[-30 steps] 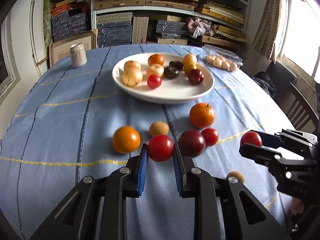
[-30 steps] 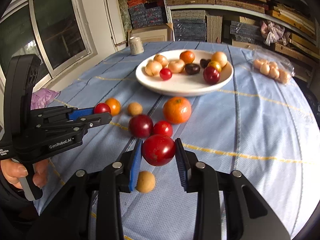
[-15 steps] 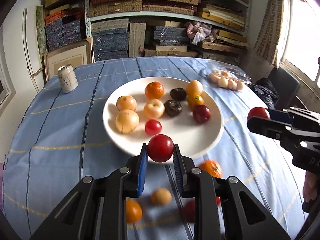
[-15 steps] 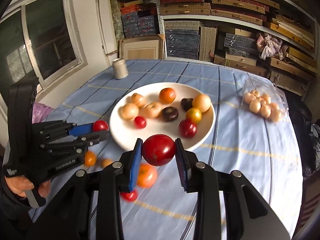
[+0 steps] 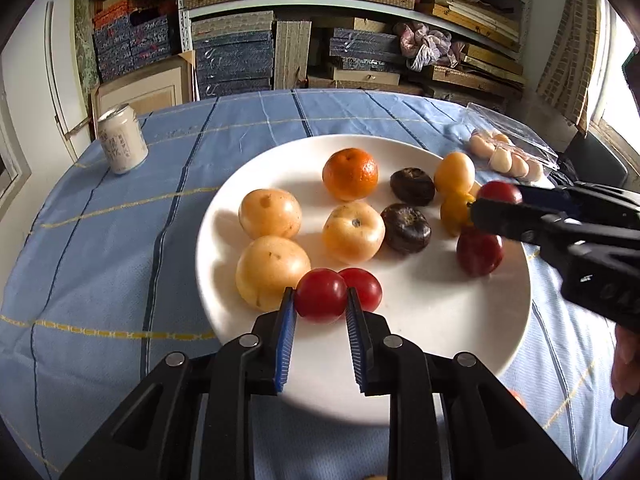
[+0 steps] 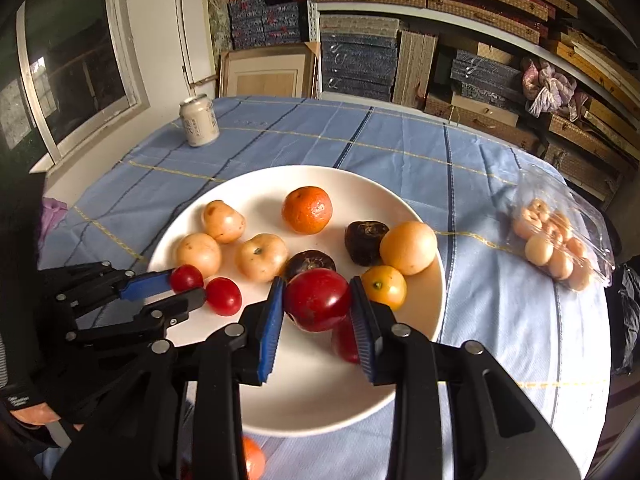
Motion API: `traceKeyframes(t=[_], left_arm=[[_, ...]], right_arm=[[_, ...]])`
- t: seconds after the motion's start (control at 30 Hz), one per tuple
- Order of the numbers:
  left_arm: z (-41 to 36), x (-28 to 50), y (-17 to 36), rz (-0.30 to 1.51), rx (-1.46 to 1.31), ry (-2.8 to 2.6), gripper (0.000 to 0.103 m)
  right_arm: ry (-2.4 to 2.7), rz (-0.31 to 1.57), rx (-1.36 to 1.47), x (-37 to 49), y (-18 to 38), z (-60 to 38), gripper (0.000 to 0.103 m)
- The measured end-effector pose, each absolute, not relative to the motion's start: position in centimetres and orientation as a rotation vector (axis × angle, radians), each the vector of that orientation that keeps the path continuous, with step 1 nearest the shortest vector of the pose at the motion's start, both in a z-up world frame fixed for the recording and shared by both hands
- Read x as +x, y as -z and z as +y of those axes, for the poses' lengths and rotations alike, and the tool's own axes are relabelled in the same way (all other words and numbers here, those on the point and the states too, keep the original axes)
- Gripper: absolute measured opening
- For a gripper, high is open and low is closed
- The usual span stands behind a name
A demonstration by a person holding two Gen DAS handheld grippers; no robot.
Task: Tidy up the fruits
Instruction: 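Carry both tomatoes over the plate and open both grippers onto it, then withdraw both grippers from the plate toward the remaining fruits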
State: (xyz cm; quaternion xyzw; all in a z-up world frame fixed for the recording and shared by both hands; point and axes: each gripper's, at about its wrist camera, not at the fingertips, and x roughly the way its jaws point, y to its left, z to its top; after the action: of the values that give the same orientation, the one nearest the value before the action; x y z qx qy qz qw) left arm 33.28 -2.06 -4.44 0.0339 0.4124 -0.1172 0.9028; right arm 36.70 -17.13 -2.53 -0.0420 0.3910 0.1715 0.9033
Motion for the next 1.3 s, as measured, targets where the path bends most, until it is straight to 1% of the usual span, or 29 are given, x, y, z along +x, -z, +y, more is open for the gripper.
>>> traceKeyframes(t=[0.1, 0.13, 0.17, 0.2, 0.23, 0.27, 0.5, 0.67, 0.73, 0.77, 0.8, 0.83, 0.87, 0.97, 1.07, 1.17, 1.3], left_arm=[[-2.0, 33.5, 4.3, 0.857, 0.058, 0.247, 0.026], [-2.1, 33.5, 4.3, 0.858, 0.056, 0.249, 0.03], [-2.0, 33.4, 4.2, 0.863, 0.051, 0.253, 0.043], [-1.8, 33.2, 4.1, 0.863, 0.045, 0.247, 0.055], [-1.6, 32.9, 3.7, 0.846, 0.042, 0.223, 0.07], [-1.4, 32.5, 3.4, 0.822, 0.041, 0.21, 0.073], [0.8, 30.6, 1.3, 0.81, -0.021, 0.21, 0.075], [2.7, 27.4, 0.1, 0.792, -0.012, 0.201, 0.076], [3.5, 25.6, 0.0, 0.795, -0.001, 0.198, 0.076], [3.8, 24.7, 0.0, 0.798, 0.004, 0.2, 0.076], [4.0, 24.0, 0.1, 0.799, 0.009, 0.203, 0.077], [4.4, 22.7, 0.2, 0.8, 0.023, 0.197, 0.081], [4.6, 21.8, 0.4, 0.795, 0.035, 0.19, 0.084], [4.7, 19.1, 1.6, 0.794, 0.099, 0.172, 0.086], [4.5, 17.5, 3.2, 0.807, 0.157, 0.151, 0.086], [4.3, 16.9, 4.5, 0.821, 0.167, 0.137, 0.086], [3.8, 17.3, 5.5, 0.833, 0.194, 0.102, 0.089]], right_arm=[[-0.355, 0.821, -0.095, 37.5, 3.2, -16.6, 0.032], [-0.356, 0.818, -0.101, 37.6, 3.3, -16.4, 0.033], [-0.35, 0.808, -0.104, 37.5, 3.4, -16.5, 0.038], [-0.351, 0.801, -0.101, 37.4, 3.4, -16.5, 0.04], [-0.354, 0.798, -0.093, 37.3, 3.3, -16.6, 0.04], [-0.354, 0.8, -0.088, 37.2, 3.3, -16.8, 0.04], [-0.342, 0.787, -0.022, 35.2, 2.0, -19.1, 0.041], [-0.369, 0.764, -0.006, 30.6, 0.7, -19.8, 0.044], [-0.374, 0.749, -0.024, 27.9, 0.3, -19.6, 0.046], [-0.385, 0.741, -0.03, 26.5, 0.2, -19.5, 0.05], [-0.393, 0.732, -0.039, 25.0, 0.2, -19.4, 0.052], [-0.398, 0.727, -0.047, 23.3, 0.3, -19.2, 0.052], [-0.406, 0.729, -0.054, 21.6, 0.7, -19.0, 0.052], [-0.434, 0.761, -0.058, 17.8, 2.5, -18.2, 0.052], [-0.429, 0.781, -0.086, 14.6, 4.7, -16.9, 0.053], [-0.435, 0.786, -0.116, 12.4, 6.5, -15.7, 0.06], [-0.416, 0.796, -0.143, 11.5, 8.0, -14.7, 0.06]])
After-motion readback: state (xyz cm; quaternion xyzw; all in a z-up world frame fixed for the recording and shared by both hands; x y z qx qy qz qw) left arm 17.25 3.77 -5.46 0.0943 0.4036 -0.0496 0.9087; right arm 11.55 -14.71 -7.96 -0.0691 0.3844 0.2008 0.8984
